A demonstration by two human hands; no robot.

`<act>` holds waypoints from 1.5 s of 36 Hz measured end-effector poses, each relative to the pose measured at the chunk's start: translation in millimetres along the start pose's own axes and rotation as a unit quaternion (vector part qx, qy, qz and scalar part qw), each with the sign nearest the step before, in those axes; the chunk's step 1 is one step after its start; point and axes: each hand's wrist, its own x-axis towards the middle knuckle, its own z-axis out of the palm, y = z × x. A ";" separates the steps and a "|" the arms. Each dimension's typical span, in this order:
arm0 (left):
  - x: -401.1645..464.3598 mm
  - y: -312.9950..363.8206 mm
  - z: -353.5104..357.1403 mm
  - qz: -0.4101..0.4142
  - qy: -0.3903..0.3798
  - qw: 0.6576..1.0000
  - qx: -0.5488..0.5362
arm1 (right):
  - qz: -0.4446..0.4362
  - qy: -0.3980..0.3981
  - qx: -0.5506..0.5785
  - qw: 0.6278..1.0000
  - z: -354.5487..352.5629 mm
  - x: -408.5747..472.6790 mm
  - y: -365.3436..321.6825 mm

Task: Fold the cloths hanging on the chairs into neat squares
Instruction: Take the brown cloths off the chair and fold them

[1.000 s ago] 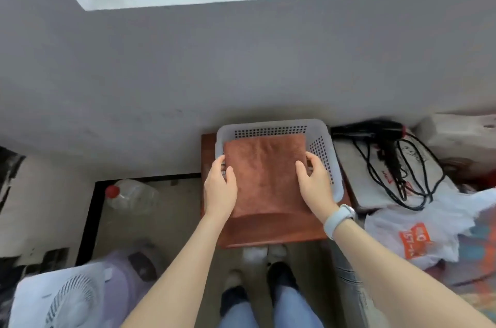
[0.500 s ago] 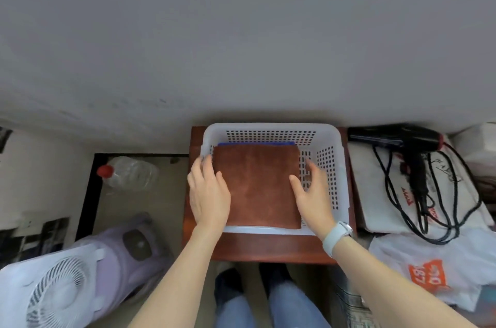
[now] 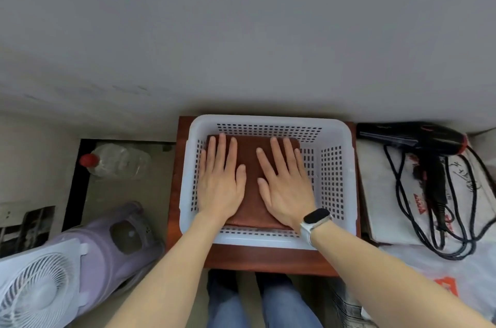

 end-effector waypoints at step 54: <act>-850.4 -125.0 -106.9 -0.654 0.335 0.661 -0.151 | -0.589 -0.247 0.090 0.764 -22.9 -507.4 -546.6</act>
